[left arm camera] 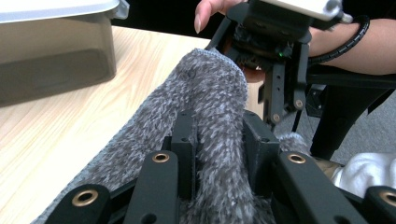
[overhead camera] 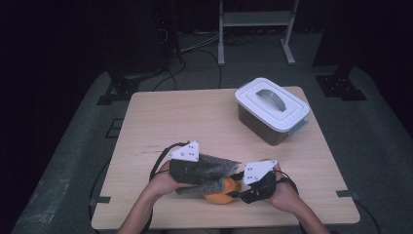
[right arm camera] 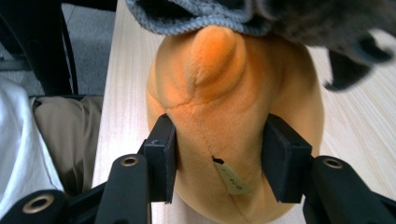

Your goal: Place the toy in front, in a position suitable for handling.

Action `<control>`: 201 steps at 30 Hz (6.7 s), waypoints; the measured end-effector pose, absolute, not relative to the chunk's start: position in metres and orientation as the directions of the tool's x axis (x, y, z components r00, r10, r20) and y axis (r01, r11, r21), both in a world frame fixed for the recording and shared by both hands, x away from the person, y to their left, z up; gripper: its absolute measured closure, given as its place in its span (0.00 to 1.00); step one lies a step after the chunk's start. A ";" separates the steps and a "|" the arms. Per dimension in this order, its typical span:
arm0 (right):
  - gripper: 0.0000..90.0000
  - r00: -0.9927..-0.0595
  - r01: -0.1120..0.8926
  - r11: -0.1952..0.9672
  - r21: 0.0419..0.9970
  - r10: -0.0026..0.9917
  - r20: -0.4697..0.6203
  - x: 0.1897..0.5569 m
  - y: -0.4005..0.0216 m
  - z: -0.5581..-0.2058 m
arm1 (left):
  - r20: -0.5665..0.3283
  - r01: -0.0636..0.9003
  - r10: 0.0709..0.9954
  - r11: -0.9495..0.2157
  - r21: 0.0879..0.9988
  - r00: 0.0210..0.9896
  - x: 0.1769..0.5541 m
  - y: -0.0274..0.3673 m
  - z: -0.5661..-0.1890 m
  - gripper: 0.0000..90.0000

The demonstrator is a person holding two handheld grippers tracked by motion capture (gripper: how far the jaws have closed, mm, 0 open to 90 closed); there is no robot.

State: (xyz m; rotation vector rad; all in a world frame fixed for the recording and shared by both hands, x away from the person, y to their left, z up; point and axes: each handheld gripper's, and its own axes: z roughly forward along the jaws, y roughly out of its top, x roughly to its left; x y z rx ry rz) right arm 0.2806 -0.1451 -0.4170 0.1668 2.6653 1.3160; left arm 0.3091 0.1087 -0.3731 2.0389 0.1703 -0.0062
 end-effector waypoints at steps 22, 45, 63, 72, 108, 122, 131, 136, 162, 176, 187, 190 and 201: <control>0.37 -0.958 0.193 0.517 0.834 0.283 0.046 0.303 -0.177 -0.417 | -0.122 0.189 0.170 -0.467 0.864 0.978 0.323 0.133 -0.387 0.78; 0.59 -0.973 0.061 0.574 0.816 0.217 -0.080 0.286 -0.150 -0.415 | -0.100 0.157 0.149 -0.445 0.882 0.984 0.314 0.115 -0.377 0.78; 0.60 -0.953 0.234 0.484 0.843 0.285 0.101 0.309 -0.188 -0.422 | -0.146 0.224 0.208 -0.424 0.877 0.967 0.329 0.142 -0.397 0.77; 0.60 -0.931 0.308 0.448 0.839 0.325 0.168 0.316 -0.207 -0.425 | -0.183 0.263 0.223 -0.414 0.872 0.957 0.334 0.151 -0.407 0.77; 0.60 -0.919 0.344 0.425 0.837 0.335 0.207 0.319 -0.213 -0.426 | -0.082 0.383 0.567 -0.437 0.814 0.820 0.334 0.291 -0.405 0.69; 0.65 -0.892 0.387 0.392 0.835 0.389 0.230 0.323 -0.217 -0.419 | -0.119 0.372 0.523 -0.412 0.832 0.844 0.332 0.277 -0.407 0.49; 0.65 -0.853 0.366 0.415 0.833 0.508 0.122 0.323 -0.222 -0.410 | -0.127 0.369 0.507 -0.411 0.834 0.853 0.332 0.271 -0.409 0.46; 0.52 -0.897 0.284 0.521 0.805 0.441 0.031 0.305 -0.194 -0.408 | -0.133 0.372 0.500 -0.415 0.830 0.856 0.332 0.268 -0.410 0.43; 0.56 -0.959 0.225 0.521 0.823 0.268 0.093 0.295 -0.171 -0.392 | -0.129 0.346 0.469 -0.412 0.843 0.874 0.330 0.263 -0.410 0.35; 0.45 -0.932 0.299 0.450 0.842 0.326 0.158 0.336 -0.181 -0.393 | -0.138 0.336 0.456 -0.388 0.859 0.879 0.328 0.263 -0.409 0.29; 0.38 -0.907 0.343 0.425 0.838 0.380 0.179 0.348 -0.195 -0.388 | -0.138 0.332 0.454 -0.382 0.862 0.880 0.329 0.259 -0.410 0.22; 0.37 -0.900 0.349 0.425 0.835 0.399 0.173 0.353 -0.201 -0.384 | -0.138 0.331 0.449 -0.387 0.861 0.883 0.329 0.258 -0.410 0.21; 0.36 -0.879 0.363 0.405 0.840 0.448 0.164 0.364 -0.219 -0.370 | -0.143 0.339 0.451 -0.390 0.856 0.881 0.329 0.255 -0.412 0.17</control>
